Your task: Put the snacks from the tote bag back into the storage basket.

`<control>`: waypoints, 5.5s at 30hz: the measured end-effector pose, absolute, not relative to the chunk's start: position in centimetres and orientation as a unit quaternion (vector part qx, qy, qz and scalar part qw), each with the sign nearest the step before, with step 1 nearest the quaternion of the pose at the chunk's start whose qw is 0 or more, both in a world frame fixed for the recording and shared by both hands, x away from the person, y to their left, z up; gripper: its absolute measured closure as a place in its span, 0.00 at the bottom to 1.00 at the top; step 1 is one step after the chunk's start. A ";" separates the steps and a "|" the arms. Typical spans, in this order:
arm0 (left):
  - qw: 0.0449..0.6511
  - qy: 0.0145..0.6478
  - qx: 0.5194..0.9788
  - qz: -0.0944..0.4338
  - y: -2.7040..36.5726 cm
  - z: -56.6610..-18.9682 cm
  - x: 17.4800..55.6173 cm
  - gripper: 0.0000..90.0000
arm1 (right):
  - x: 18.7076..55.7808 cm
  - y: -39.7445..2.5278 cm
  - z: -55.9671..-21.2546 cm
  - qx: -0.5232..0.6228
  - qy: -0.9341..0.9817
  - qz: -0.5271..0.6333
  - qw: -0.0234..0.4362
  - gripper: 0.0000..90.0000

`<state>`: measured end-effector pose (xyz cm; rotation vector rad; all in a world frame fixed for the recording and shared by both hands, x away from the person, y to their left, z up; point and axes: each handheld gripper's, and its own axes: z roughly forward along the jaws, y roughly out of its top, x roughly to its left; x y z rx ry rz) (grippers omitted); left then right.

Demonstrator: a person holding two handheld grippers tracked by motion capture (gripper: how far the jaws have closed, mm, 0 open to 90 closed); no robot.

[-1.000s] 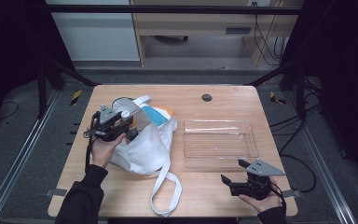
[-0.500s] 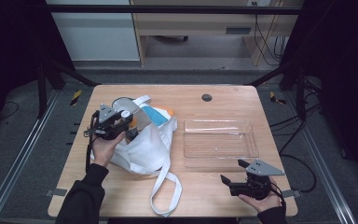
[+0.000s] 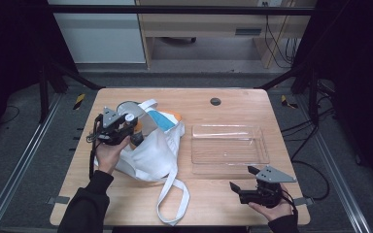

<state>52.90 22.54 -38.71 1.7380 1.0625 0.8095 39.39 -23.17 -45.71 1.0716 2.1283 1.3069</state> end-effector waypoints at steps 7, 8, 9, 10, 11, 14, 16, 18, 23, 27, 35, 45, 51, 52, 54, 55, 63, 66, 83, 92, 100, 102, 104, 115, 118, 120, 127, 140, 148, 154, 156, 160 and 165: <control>0.459 0.421 0.703 0.343 22.7 -37.3 52.2 0.65 | 39.4 -23.1 -45.7 0.385 0.766 0.470 0.210 0.14; 0.460 0.421 0.702 0.344 22.8 -37.2 52.1 0.65 | 39.4 -23.2 -45.7 0.384 0.766 0.471 0.210 0.14; 0.461 0.421 0.701 0.345 22.8 -37.0 52.0 0.65 | 39.4 -23.2 -45.7 0.384 0.766 0.470 0.211 0.14; 0.462 0.421 0.700 0.345 22.9 -36.8 51.9 0.65 | 39.3 -23.1 -45.7 0.385 0.766 0.471 0.210 0.14; 0.464 0.422 0.699 0.345 23.0 -36.6 51.9 0.65 | 39.3 -23.1 -45.7 0.385 0.766 0.471 0.210 0.14; 0.466 0.423 0.696 0.344 23.3 -36.1 51.6 0.65 | 39.4 -23.1 -45.7 0.384 0.766 0.470 0.210 0.14; 0.469 0.423 0.695 0.343 23.5 -35.8 51.5 0.65 | 39.4 -23.1 -45.7 0.384 0.767 0.470 0.210 0.14; 0.470 0.426 0.693 0.342 23.7 -35.5 51.3 0.66 | 39.4 -23.1 -45.7 0.384 0.767 0.470 0.209 0.14; 0.475 0.433 0.688 0.336 24.1 -34.7 50.8 0.66 | 39.3 -23.1 -45.7 0.383 0.767 0.470 0.210 0.14; 0.479 0.433 0.686 0.335 24.2 -34.3 50.4 0.66 | 39.3 -23.1 -45.6 0.382 0.767 0.470 0.211 0.14; 0.484 0.424 0.690 0.333 23.9 -33.5 49.7 0.66 | 39.3 -23.1 -45.7 0.380 0.768 0.469 0.211 0.14; 0.496 0.403 0.694 0.331 22.9 -32.2 48.3 0.66 | 39.3 -23.1 -45.6 0.379 0.768 0.470 0.211 0.14; 0.502 0.392 0.696 0.331 22.0 -31.6 47.4 0.66 | 39.2 -23.1 -45.6 0.380 0.768 0.470 0.211 0.14; 0.504 0.390 0.697 0.330 21.8 -31.5 47.2 0.66 | 39.2 -23.1 -45.6 0.379 0.768 0.470 0.211 0.14; 0.508 0.385 0.698 0.328 21.5 -31.3 47.0 0.66 | 39.2 -23.1 -45.6 0.379 0.768 0.470 0.211 0.14; 0.510 0.383 0.698 0.326 21.4 -31.3 46.9 0.66 | 39.2 -23.1 -45.6 0.379 0.769 0.470 0.212 0.14; 0.519 0.369 0.700 0.323 20.3 -30.7 45.8 0.66 | 39.2 -23.1 -45.7 0.379 0.769 0.470 0.211 0.14; 0.523 0.361 0.701 0.323 19.7 -30.4 45.3 0.66 | 39.2 -23.1 -45.7 0.379 0.769 0.470 0.212 0.14; 0.546 0.336 0.699 0.318 17.3 -28.3 44.1 0.66 | 39.3 -23.1 -45.7 0.379 0.769 0.467 0.215 0.14; 0.553 0.326 0.701 0.310 15.3 -27.8 44.4 0.66 | 39.2 -23.2 -45.7 0.381 0.767 0.470 0.214 0.14; 0.562 0.314 0.702 0.305 13.4 -27.8 44.8 0.66 | 39.1 -23.2 -45.7 0.380 0.767 0.471 0.214 0.14; 0.562 0.311 0.703 0.305 13.0 -27.9 44.8 0.66 | 39.2 -23.3 -45.7 0.379 0.767 0.470 0.215 0.14; 0.563 0.310 0.704 0.303 12.5 -28.0 44.8 0.66 | 39.1 -23.3 -45.6 0.379 0.767 0.471 0.216 0.14; 0.572 0.304 0.707 0.283 10.0 -28.5 45.0 0.66 | 39.1 -23.2 -45.7 0.379 0.767 0.472 0.214 0.13; 0.571 0.299 0.712 0.278 9.3 -28.6 45.2 0.66 | 39.1 -23.2 -45.7 0.379 0.766 0.473 0.214 0.13; 0.571 0.296 0.715 0.275 8.9 -28.7 45.2 0.66 | 39.1 -23.2 -45.7 0.378 0.767 0.473 0.214 0.13; 0.570 0.288 0.722 0.267 7.4 -29.2 45.6 0.66 | 39.1 -23.2 -45.7 0.376 0.767 0.473 0.215 0.13; 0.569 0.272 0.732 0.256 5.4 -30.2 46.1 0.66 | 39.1 -23.1 -45.7 0.373 0.769 0.472 0.216 0.13; 0.566 0.265 0.740 0.247 4.4 -31.0 46.6 0.66 | 39.1 -23.1 -45.7 0.373 0.769 0.472 0.215 0.13; 0.568 0.262 0.743 0.236 4.0 -31.9 46.9 0.66 | 39.1 -23.1 -45.7 0.372 0.770 0.471 0.216 0.13; 0.566 0.260 0.746 0.235 3.8 -32.3 47.1 0.66 | 39.1 -23.1 -45.7 0.372 0.770 0.471 0.216 0.13; 0.562 0.263 0.749 0.232 3.8 -32.7 47.3 0.66 | 39.1 -23.1 -45.7 0.372 0.770 0.472 0.215 0.13; 0.560 0.264 0.751 0.229 3.7 -33.3 47.5 0.66 | 39.1 -23.1 -45.7 0.371 0.770 0.472 0.215 0.13</control>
